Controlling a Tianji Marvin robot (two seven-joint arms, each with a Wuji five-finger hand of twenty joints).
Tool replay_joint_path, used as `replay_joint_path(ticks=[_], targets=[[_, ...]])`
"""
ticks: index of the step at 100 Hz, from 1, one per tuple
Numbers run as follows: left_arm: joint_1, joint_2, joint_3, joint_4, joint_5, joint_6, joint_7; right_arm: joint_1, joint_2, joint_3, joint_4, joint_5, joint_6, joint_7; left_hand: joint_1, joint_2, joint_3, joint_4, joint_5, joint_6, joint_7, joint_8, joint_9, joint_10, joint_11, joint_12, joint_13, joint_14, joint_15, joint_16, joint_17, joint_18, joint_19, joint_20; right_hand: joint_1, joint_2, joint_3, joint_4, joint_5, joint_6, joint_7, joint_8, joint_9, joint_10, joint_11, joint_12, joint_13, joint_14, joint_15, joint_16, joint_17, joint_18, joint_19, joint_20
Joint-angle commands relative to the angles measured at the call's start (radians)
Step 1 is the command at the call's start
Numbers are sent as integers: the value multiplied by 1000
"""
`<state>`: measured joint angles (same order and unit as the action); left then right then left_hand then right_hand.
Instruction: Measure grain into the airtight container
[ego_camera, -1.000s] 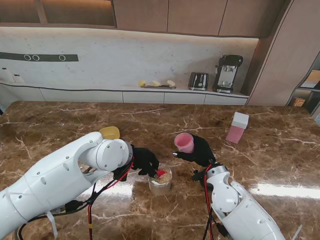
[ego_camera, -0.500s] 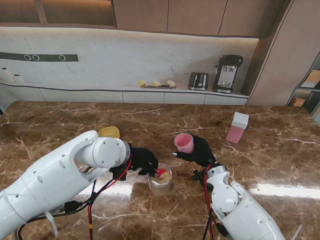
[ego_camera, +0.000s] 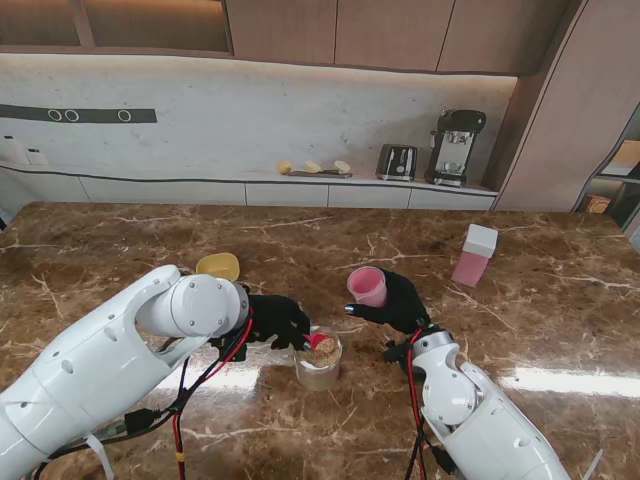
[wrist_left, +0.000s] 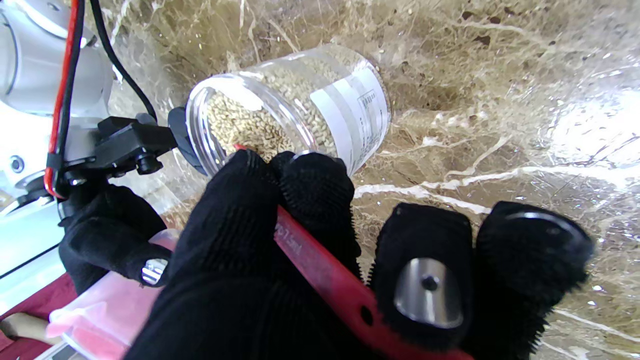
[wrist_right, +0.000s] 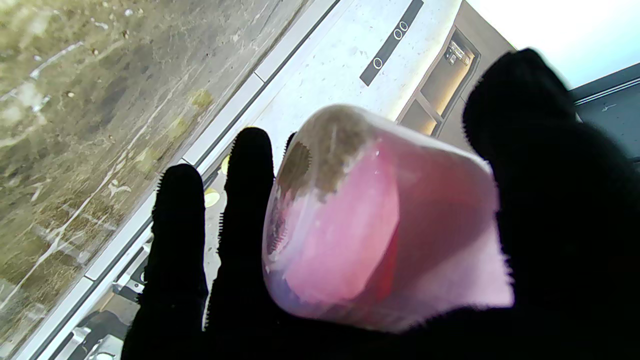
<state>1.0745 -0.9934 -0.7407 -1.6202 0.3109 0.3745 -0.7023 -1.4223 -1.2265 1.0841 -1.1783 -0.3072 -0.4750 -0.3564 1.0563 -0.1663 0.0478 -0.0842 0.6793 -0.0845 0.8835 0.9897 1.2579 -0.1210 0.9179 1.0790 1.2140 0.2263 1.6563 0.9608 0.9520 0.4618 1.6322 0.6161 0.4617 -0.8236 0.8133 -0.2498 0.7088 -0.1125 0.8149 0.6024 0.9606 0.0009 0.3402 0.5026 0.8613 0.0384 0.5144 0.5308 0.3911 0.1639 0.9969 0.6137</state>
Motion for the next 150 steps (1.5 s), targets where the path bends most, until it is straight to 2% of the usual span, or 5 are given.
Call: replay_joint_path(ticks=[1, 28, 90, 150], targets=[[15, 2, -6, -5, 0, 2, 6, -5, -3, -1, 5, 5, 8, 15, 45, 24, 26, 27, 0, -74, 10, 21, 27, -29, 41, 12, 51, -9, 108, 12, 10, 23, 91, 19, 75, 203, 191, -24, 87, -141, 61, 11, -10, -13, -2, 4, 9, -8, 6, 3, -6, 0, -20, 3], [61, -3, -67, -40, -18, -3, 21, -6, -3, 0, 5, 4, 11, 12, 47, 26, 23, 28, 0, -75, 9, 21, 26, -30, 41, 13, 51, -8, 107, 14, 9, 25, 91, 22, 76, 203, 191, -25, 88, -141, 61, 11, -10, -13, -2, 4, 9, -6, 6, 3, -6, 0, -20, 3], [152, -9, -179, -108, -81, 31, 46, -4, -5, 5, 15, 8, 19, 8, 52, 25, 18, 30, 3, -71, 7, 21, 27, -25, 41, 13, 51, -8, 106, 17, 7, 28, 90, 27, 78, 202, 190, -25, 87, -141, 61, 11, -10, -14, -1, 4, 9, -6, 7, 3, -6, 0, -20, 3], [170, -40, -241, -135, -153, 67, 132, 4, -3, -7, 22, -6, 24, 11, 57, 26, 16, 31, 4, -61, 8, 22, 27, -19, 41, 12, 51, -1, 107, 20, 14, 36, 87, 27, 77, 205, 189, -25, 88, -142, 62, 11, -9, -12, 0, 4, 11, -8, 8, 4, -5, 0, -19, 3]])
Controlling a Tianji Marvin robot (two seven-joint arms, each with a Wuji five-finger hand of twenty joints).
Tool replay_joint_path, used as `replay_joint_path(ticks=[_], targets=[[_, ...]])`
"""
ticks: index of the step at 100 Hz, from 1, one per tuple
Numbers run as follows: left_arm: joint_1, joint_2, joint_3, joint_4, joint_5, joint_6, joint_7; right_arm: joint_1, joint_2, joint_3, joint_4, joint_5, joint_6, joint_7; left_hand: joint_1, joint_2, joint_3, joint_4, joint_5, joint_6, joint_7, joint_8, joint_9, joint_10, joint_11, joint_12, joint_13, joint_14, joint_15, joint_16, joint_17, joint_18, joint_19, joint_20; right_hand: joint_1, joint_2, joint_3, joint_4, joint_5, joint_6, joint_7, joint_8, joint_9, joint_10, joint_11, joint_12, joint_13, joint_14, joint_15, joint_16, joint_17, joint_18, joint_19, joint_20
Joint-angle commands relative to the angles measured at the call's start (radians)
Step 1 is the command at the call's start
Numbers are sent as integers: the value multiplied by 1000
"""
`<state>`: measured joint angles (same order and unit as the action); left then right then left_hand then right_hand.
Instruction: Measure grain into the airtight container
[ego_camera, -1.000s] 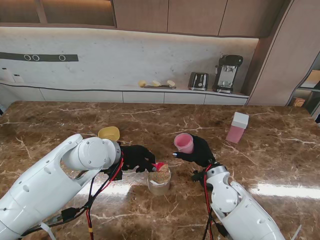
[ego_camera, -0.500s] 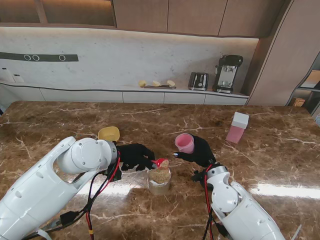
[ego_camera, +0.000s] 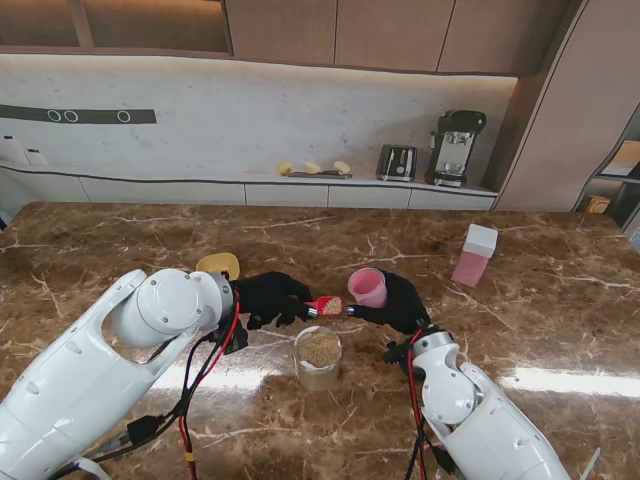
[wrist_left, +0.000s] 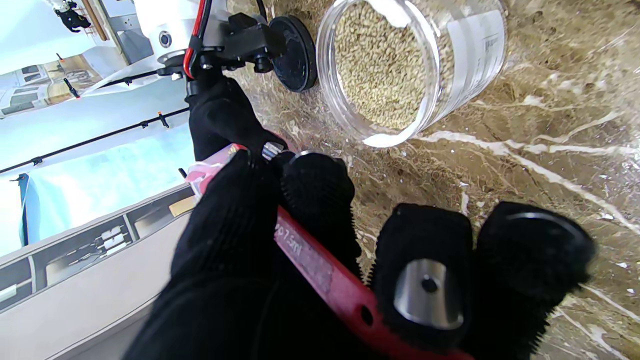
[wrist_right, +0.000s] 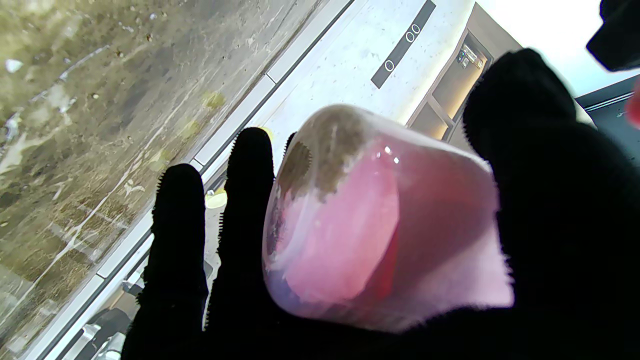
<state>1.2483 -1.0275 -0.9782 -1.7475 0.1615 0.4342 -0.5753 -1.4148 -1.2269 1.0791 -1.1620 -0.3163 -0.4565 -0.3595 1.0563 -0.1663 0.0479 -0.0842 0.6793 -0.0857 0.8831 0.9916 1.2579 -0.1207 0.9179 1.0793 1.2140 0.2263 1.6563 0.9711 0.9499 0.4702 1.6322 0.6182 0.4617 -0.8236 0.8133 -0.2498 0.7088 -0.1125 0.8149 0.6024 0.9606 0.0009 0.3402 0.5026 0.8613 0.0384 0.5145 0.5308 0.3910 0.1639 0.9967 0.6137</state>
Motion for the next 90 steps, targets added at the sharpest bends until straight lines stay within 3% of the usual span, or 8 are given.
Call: replay_joint_path(ticks=[1, 41, 90], targets=[[-4, -6, -5, -8, -5, 7, 6, -4, -2, -2, 6, 3, 5, 14, 57, 25, 16, 31, 4, -60, 9, 20, 27, -20, 41, 11, 51, -1, 107, 10, 16, 27, 87, 25, 77, 205, 189, -25, 88, -141, 62, 11, -9, -12, -1, 4, 10, -8, 8, 4, -5, 0, -19, 3], [-71, -27, 14, 17, -35, 24, 48, -7, 0, -11, -8, 0, -2, 21, 57, 24, 15, 32, 7, -63, 8, 20, 29, -21, 42, 11, 51, -1, 107, 12, 18, 29, 89, 27, 78, 205, 190, -25, 90, -140, 63, 11, -9, -12, -1, 4, 10, -8, 8, 4, -5, 1, -18, 3], [-196, -53, 124, 130, -57, 27, 70, -10, 2, -20, -23, 3, -11, 32, 57, 24, 13, 31, 7, -62, 8, 20, 30, -18, 42, 10, 51, 0, 107, 13, 19, 32, 88, 28, 77, 205, 189, -25, 91, -141, 63, 10, -8, -12, -1, 4, 11, -7, 7, 3, -5, 2, -18, 3]])
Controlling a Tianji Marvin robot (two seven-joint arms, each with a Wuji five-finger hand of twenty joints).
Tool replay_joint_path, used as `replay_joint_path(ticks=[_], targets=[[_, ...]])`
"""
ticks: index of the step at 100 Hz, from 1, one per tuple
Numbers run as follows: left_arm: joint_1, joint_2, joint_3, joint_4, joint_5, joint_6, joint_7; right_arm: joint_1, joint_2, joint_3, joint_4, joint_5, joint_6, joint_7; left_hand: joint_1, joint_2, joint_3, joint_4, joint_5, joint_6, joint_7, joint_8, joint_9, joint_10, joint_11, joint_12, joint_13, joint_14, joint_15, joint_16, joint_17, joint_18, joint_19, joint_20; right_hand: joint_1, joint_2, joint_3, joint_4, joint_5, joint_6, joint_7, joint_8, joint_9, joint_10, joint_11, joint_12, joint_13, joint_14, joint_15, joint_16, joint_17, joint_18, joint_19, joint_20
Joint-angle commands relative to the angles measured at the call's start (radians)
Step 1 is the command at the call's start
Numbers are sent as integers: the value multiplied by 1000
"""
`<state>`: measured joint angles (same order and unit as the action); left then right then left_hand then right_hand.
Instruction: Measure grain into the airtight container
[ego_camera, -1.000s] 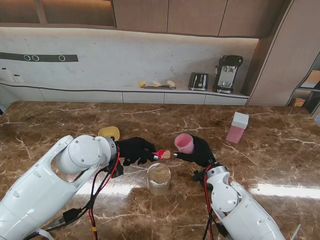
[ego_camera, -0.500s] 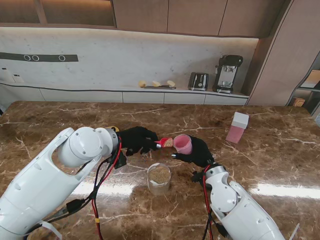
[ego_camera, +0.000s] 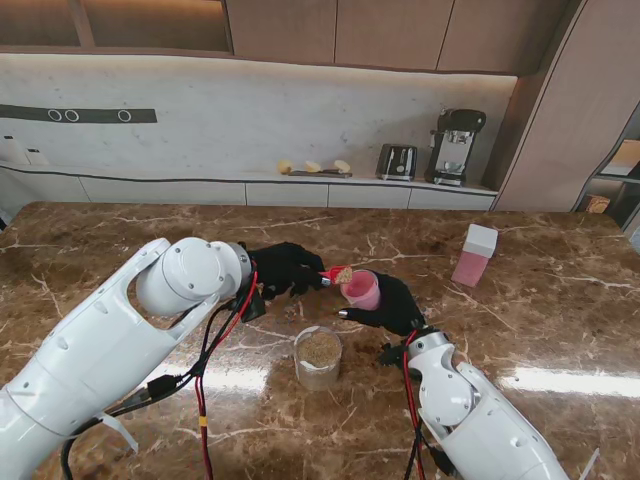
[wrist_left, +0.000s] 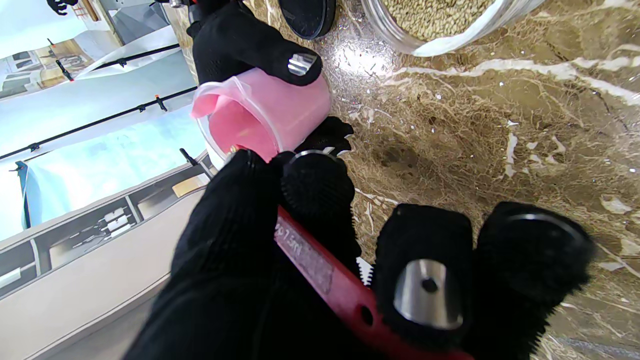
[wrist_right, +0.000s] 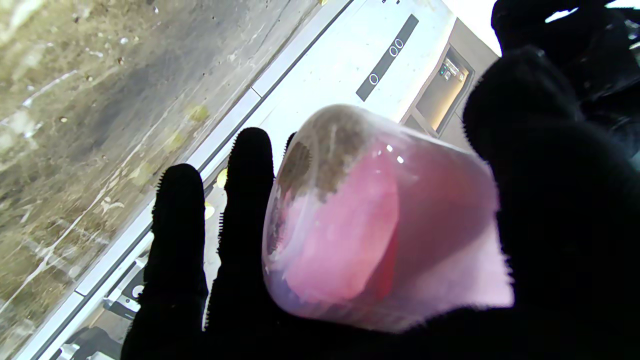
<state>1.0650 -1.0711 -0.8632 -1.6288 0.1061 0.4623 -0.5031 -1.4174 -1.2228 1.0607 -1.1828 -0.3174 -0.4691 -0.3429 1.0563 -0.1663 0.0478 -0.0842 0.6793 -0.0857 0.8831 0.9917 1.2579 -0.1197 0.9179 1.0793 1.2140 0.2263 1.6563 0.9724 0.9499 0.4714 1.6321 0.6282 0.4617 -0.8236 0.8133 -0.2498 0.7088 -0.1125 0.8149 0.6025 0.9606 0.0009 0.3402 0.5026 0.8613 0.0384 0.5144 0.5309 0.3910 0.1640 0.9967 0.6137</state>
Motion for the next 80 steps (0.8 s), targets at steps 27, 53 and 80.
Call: replay_joint_path(ticks=[27, 53, 80], targets=[[-47, -5, 65, 24, 98, -67, 0, -17, 0, 1, -26, 8, 15, 24, 57, 24, 12, 30, 8, -65, 10, 20, 30, -20, 43, 10, 51, 1, 107, 12, 20, 32, 89, 18, 78, 206, 189, -25, 90, -141, 62, 10, -9, -12, -2, 4, 11, -6, 8, 4, -6, 2, -18, 3], [-65, 2, 104, 16, 234, -176, 9, -22, 2, 2, -37, 9, 21, 29, 53, 24, 9, 28, 8, -75, 10, 18, 33, -26, 42, 8, 51, -2, 107, 11, 27, 31, 88, 15, 78, 207, 189, -25, 91, -140, 63, 10, -8, -13, -1, 4, 11, -7, 7, 3, -7, 1, -19, 2], [-55, 12, 120, -9, 476, -369, 59, -26, 3, 4, -44, 9, 23, 30, 47, 22, 3, 24, 12, -89, 14, 18, 42, -35, 41, 7, 52, -5, 110, 10, 39, 33, 87, 12, 79, 206, 189, -25, 90, -139, 63, 10, -7, -12, -1, 4, 11, -6, 8, 4, -7, 2, -19, 2]])
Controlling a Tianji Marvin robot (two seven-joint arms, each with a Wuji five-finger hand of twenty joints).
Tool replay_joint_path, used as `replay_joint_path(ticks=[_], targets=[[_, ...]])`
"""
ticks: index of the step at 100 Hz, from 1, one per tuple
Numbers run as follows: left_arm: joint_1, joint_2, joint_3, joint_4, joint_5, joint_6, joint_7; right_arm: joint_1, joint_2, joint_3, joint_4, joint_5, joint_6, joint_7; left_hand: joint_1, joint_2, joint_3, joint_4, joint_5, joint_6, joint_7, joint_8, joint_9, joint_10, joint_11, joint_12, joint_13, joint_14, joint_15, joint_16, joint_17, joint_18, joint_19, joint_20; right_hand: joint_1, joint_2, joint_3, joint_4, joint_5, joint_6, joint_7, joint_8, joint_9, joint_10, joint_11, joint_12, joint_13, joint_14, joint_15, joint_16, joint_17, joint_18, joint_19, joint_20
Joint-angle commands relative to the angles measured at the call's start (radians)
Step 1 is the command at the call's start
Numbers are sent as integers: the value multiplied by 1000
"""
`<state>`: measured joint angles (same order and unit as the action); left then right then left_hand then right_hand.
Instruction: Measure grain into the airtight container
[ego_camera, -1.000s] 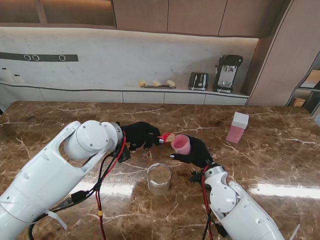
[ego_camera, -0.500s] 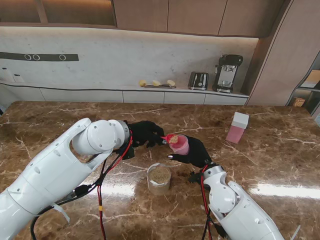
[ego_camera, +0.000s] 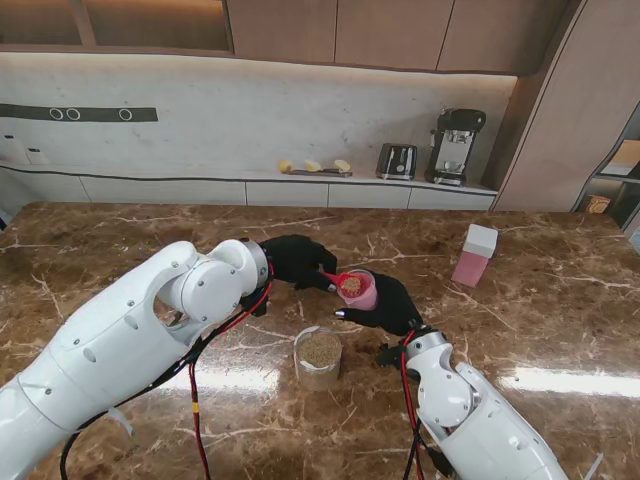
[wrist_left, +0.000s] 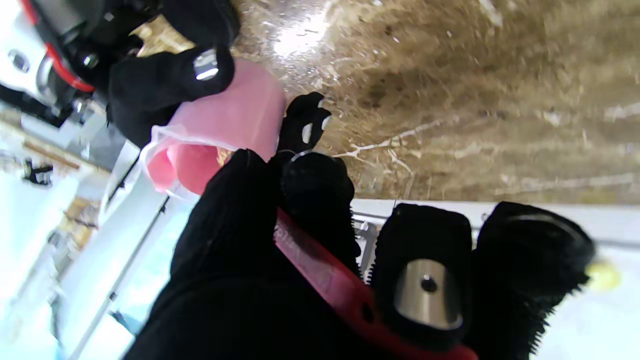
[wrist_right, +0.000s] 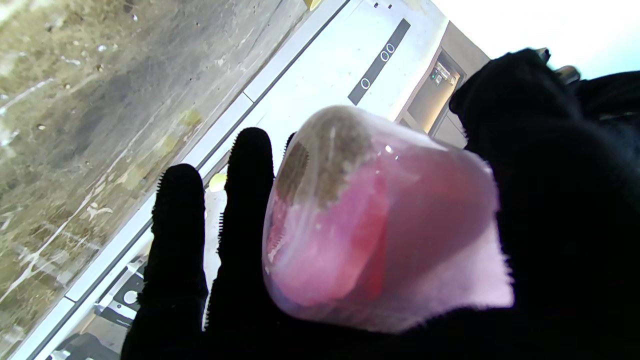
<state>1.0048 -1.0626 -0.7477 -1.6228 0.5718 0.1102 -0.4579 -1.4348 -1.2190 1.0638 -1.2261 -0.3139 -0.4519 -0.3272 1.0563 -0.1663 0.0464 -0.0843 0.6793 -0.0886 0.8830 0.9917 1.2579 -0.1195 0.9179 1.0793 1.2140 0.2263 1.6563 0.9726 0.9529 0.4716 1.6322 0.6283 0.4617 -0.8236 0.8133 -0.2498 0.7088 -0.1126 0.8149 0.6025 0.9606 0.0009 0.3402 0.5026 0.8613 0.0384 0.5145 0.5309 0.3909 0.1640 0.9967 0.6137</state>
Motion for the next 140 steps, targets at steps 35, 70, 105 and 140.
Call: replay_joint_path(ticks=[35, 70, 105, 140], targets=[[3, 10, 37, 1, 304, -230, 122, -14, 0, 4, -9, 5, 6, 17, 41, 24, 1, 19, 10, -102, 22, 16, 51, -51, 38, 6, 52, -17, 114, 5, 53, 21, 84, 0, 78, 206, 189, -25, 91, -140, 63, 11, -8, -13, -2, 4, 11, -7, 8, 4, -7, 2, -19, 3], [32, 6, -4, -5, 382, -259, 198, -17, 2, 6, -16, 5, 11, 20, 42, 24, 1, 17, 8, -103, 27, 13, 52, -52, 38, 7, 52, -15, 115, 3, 55, 21, 85, -4, 78, 207, 189, -25, 90, -140, 63, 10, -8, -13, -2, 4, 12, -7, 8, 4, -6, 3, -18, 3], [19, 15, 14, 16, 466, -332, 222, -20, 3, 5, -23, 5, 15, 25, 44, 26, -2, 16, 6, -106, 33, 12, 51, -51, 38, 7, 52, -9, 115, 2, 53, 24, 84, -7, 79, 208, 188, -25, 91, -141, 63, 10, -8, -13, -1, 4, 11, -6, 8, 4, -6, 2, -18, 3], [17, 20, 10, 27, 536, -412, 292, -23, 3, 7, -28, 6, 20, 24, 42, 29, -11, 14, 5, -128, 38, 15, 53, -64, 38, 8, 52, -20, 115, 0, 55, 12, 82, -12, 80, 210, 187, -25, 91, -140, 63, 10, -8, -13, -1, 4, 11, -6, 8, 4, -7, 1, -18, 3]])
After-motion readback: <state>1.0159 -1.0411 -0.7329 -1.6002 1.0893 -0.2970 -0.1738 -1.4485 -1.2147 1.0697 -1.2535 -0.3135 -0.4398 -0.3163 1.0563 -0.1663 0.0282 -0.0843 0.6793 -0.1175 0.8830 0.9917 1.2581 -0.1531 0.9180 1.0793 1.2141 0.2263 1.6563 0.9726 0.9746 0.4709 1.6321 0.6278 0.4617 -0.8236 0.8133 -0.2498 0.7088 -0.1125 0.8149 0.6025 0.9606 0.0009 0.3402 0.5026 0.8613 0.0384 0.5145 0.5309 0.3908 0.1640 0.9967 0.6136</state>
